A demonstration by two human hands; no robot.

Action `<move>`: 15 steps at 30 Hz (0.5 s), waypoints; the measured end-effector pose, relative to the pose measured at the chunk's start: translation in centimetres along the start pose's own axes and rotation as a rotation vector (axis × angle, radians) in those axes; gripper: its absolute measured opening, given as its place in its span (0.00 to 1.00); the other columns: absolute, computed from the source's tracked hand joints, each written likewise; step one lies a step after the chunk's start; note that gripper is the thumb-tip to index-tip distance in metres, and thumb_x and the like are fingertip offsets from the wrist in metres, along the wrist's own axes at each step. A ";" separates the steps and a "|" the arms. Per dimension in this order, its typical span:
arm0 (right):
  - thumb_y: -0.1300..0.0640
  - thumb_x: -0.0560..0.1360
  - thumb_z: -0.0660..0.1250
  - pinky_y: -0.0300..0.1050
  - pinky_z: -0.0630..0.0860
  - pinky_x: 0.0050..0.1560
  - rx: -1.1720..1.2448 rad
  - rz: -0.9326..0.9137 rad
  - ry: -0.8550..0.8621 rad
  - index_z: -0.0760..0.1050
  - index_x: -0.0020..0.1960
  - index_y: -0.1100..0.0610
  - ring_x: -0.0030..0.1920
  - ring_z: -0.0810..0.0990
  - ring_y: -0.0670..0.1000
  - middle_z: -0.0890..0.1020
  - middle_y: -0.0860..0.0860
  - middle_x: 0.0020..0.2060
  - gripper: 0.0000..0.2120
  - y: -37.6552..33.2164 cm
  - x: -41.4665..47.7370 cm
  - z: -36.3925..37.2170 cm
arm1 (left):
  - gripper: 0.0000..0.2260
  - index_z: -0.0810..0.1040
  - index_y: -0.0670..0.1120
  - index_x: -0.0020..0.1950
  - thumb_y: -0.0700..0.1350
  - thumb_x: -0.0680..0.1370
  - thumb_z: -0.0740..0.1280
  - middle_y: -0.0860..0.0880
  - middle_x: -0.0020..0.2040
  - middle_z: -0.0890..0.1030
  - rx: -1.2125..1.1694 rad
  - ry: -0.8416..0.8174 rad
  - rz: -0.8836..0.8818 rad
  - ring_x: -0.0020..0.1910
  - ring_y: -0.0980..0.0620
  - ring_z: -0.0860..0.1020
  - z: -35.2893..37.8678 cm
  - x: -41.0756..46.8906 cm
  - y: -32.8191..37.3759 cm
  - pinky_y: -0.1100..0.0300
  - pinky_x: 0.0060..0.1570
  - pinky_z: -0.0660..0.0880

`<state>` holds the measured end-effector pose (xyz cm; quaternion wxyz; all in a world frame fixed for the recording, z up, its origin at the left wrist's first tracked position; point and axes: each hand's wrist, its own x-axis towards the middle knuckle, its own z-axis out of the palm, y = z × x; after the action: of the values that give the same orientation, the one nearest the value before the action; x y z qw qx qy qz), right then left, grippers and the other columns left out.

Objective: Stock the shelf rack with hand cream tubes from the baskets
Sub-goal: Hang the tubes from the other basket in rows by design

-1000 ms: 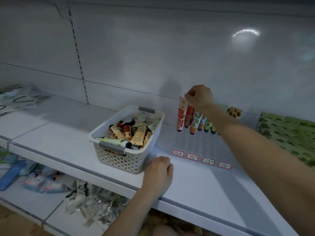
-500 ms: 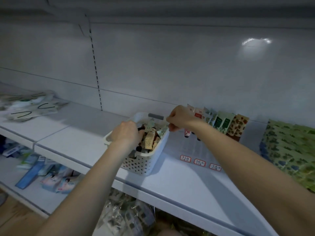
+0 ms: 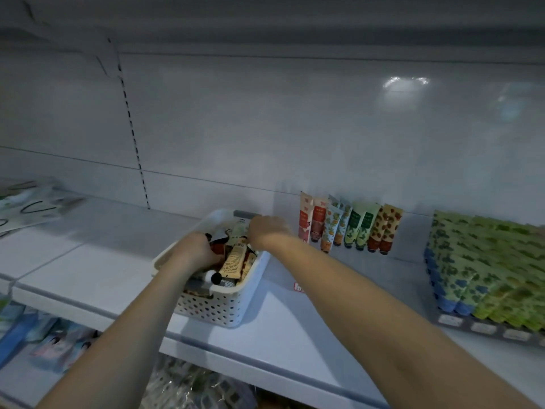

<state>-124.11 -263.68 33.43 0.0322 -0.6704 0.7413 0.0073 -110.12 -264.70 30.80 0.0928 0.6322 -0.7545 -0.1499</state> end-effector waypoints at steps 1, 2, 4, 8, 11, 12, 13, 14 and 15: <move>0.64 0.77 0.58 0.42 0.69 0.41 -0.010 -0.003 -0.011 0.73 0.61 0.61 0.47 0.76 0.53 0.76 0.54 0.48 0.13 0.0 0.1 -0.1 | 0.10 0.76 0.43 0.41 0.50 0.74 0.67 0.45 0.42 0.79 -0.015 0.000 0.001 0.43 0.48 0.76 0.1 0.1 0.0 0.59 0.42 0.71; 0.65 0.77 0.58 0.41 0.69 0.42 -0.013 -0.007 -0.018 0.72 0.62 0.61 0.47 0.76 0.53 0.77 0.54 0.50 0.15 0.0 0.1 -0.3 | 0.10 0.76 0.43 0.41 0.49 0.75 0.67 0.44 0.42 0.80 -0.017 -0.006 -0.006 0.45 0.47 0.78 0.1 0.3 0.1 0.58 0.43 0.73; 0.66 0.77 0.58 0.42 0.69 0.43 -0.007 -0.023 -0.018 0.68 0.66 0.60 0.48 0.75 0.52 0.77 0.54 0.59 0.18 0.0 0.2 -0.6 | 0.11 0.74 0.44 0.37 0.50 0.75 0.67 0.45 0.41 0.79 0.013 -0.015 -0.021 0.45 0.47 0.78 0.3 0.7 0.3 0.58 0.44 0.73; 0.68 0.77 0.58 0.45 0.70 0.50 -0.018 -0.038 -0.022 0.65 0.69 0.60 0.58 0.76 0.55 0.74 0.56 0.63 0.21 -0.2 0.5 -0.6 | 0.11 0.71 0.45 0.35 0.48 0.73 0.68 0.46 0.39 0.78 0.017 -0.037 -0.068 0.43 0.48 0.77 0.2 1.4 0.8 0.60 0.42 0.73; 0.64 0.77 0.58 0.45 0.71 0.53 -0.047 -0.010 -0.085 0.71 0.63 0.61 0.58 0.75 0.54 0.75 0.55 0.60 0.15 -0.7 1.1 0.0 | 0.08 0.73 0.43 0.39 0.47 0.74 0.67 0.46 0.38 0.76 0.017 -0.026 -0.081 0.42 0.49 0.76 0.3 1.7 0.9 0.60 0.41 0.72; 0.64 0.77 0.58 0.44 0.70 0.51 -0.053 -0.004 -0.097 0.72 0.62 0.60 0.57 0.75 0.53 0.76 0.54 0.59 0.14 -0.7 1.2 0.1 | 0.08 0.73 0.43 0.40 0.47 0.74 0.66 0.47 0.37 0.75 0.015 -0.012 -0.082 0.40 0.50 0.75 0.4 1.8 0.8 0.60 0.41 0.72; 0.63 0.78 0.58 0.43 0.68 0.49 -0.058 -0.001 -0.104 0.72 0.61 0.60 0.54 0.75 0.53 0.77 0.53 0.56 0.13 -0.7 1.2 0.1 | 0.09 0.72 0.44 0.39 0.48 0.75 0.66 0.49 0.35 0.74 0.004 0.006 -0.083 0.37 0.51 0.74 0.5 1.9 0.6 0.62 0.38 0.71; 0.62 0.78 0.58 0.42 0.67 0.47 -0.059 0.000 -0.110 0.72 0.60 0.59 0.51 0.75 0.52 0.77 0.52 0.54 0.13 -0.7 1.2 0.0 | 0.10 0.71 0.44 0.38 0.48 0.75 0.65 0.50 0.33 0.73 -0.007 0.023 -0.080 0.34 0.53 0.73 0.7 2.0 0.4 0.64 0.35 0.70; 0.62 0.78 0.57 0.42 0.67 0.46 -0.056 -0.004 -0.114 0.73 0.59 0.59 0.48 0.74 0.52 0.76 0.52 0.52 0.12 -0.7 1.2 -0.1 | 0.11 0.70 0.45 0.37 0.49 0.75 0.65 0.50 0.32 0.73 -0.027 0.044 -0.079 0.32 0.55 0.71 0.9 2.1 0.2 0.65 0.32 0.68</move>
<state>-123.54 -264.95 33.52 0.0558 -0.6709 0.7365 0.0662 -110.99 -266.63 29.97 0.1117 0.6633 -0.7247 -0.1496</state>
